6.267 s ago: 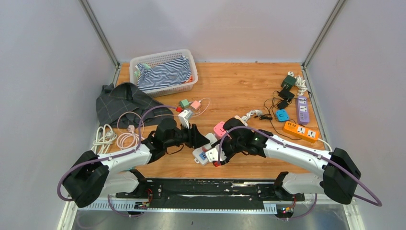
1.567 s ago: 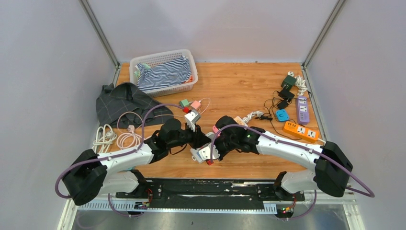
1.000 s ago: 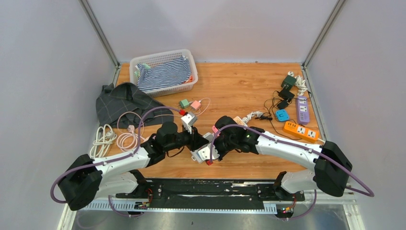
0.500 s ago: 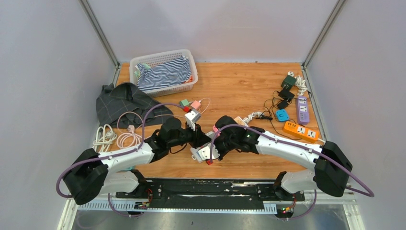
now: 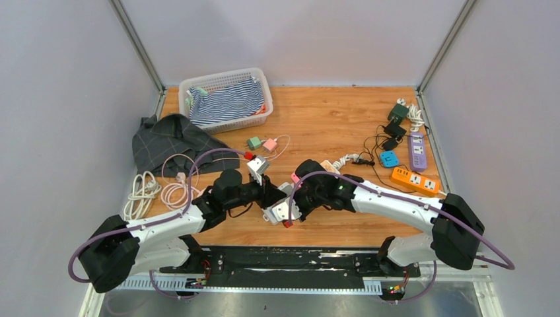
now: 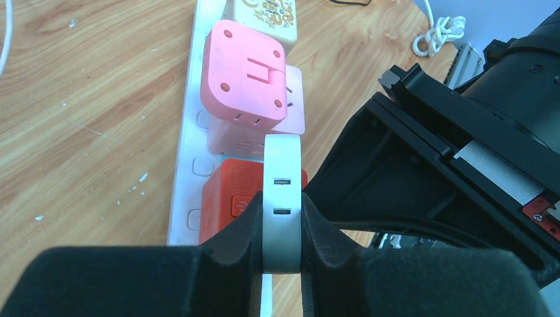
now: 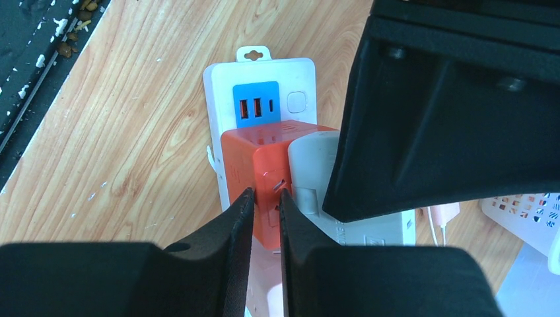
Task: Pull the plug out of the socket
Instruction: Remove the plug from the socket.
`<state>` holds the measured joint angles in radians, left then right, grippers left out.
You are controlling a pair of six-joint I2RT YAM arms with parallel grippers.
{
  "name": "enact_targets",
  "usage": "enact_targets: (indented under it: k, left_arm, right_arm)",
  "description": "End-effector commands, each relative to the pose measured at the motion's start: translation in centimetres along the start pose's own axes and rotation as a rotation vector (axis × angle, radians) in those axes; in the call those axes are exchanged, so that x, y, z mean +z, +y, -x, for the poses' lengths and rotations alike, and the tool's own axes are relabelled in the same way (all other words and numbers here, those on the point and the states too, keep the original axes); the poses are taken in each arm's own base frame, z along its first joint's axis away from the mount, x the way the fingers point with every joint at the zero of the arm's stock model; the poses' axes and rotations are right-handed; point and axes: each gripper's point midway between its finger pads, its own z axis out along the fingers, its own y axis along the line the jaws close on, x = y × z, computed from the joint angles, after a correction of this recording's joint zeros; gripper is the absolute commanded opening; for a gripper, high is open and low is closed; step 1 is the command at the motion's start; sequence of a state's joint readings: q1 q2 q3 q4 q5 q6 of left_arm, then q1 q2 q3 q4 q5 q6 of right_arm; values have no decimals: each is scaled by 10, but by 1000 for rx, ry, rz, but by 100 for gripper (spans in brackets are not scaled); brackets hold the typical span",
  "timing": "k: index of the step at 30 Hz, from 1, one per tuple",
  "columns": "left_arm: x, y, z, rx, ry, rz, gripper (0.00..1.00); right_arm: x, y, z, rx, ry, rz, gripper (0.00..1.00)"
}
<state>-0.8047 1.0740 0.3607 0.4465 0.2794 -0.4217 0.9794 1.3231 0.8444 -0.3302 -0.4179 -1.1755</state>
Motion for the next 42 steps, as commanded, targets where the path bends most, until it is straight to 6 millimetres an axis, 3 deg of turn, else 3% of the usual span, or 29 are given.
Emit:
enact_targets:
  k: [1, 11, 25, 38, 42]
  left_arm:
    - [-2, -3, -20, -14, 77, -20, 0]
    - [15, -10, -11, -9, 107, -63, 0]
    - [-10, -1, -27, -31, 71, -11, 0]
    - [10, -12, -6, -19, 79, -55, 0]
    - [9, -11, -9, -25, 86, -52, 0]
  right_arm:
    - [6, 67, -40, 109, 153, 218, 20]
    - [6, 67, -41, 108, 156, 218, 20]
    - [7, 69, -41, 114, 158, 231, 19]
    - [7, 69, -42, 113, 164, 233, 19]
    - [6, 69, -43, 113, 165, 233, 19]
